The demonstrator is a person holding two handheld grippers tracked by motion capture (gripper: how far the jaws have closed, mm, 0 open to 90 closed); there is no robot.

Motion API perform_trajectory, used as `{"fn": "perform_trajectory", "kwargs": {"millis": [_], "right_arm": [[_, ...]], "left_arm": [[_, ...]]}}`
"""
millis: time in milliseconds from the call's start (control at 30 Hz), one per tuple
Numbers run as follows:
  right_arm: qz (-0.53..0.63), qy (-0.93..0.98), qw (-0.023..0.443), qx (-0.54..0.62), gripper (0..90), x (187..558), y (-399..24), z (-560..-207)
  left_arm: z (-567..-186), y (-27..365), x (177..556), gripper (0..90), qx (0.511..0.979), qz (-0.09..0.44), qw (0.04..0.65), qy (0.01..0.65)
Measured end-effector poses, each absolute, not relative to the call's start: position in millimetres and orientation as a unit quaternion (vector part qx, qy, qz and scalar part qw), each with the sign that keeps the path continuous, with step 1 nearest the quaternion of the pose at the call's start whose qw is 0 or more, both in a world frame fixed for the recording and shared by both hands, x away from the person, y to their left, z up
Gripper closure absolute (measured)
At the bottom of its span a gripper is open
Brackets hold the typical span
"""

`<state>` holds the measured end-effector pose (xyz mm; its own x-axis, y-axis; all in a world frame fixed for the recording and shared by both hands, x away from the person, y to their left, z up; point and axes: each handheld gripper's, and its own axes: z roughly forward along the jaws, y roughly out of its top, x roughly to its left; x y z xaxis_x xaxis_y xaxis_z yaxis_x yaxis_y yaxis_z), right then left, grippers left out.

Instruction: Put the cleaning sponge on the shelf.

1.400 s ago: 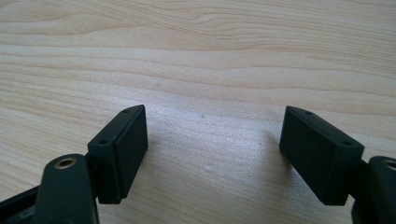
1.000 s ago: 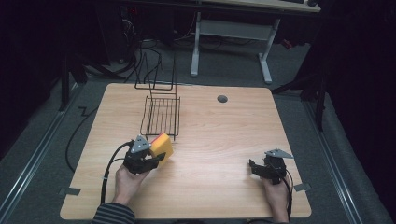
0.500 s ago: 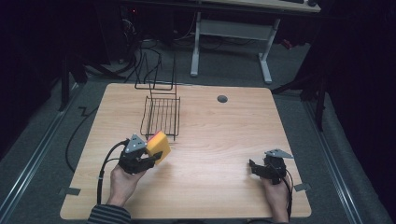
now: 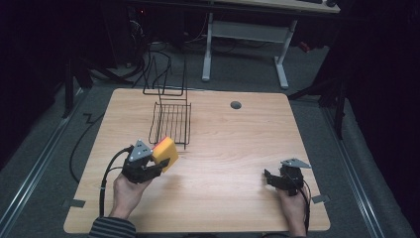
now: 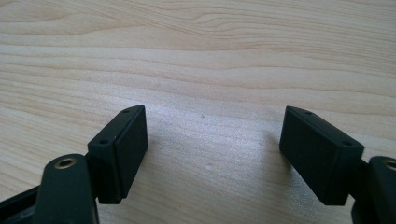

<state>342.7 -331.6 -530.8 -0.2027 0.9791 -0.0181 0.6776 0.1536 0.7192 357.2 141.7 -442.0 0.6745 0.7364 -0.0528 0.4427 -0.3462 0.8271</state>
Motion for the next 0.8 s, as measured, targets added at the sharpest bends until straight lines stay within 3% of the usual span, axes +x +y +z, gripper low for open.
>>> {"fn": "perform_trajectory", "kwargs": {"millis": [800], "right_arm": [[0.298,0.716,0.253,0.578,23.7,342.7,-331.6,-530.8]], "left_arm": [[-424.8,156.4,371.8,61.2,0.786,0.201,0.435,0.391]]}}
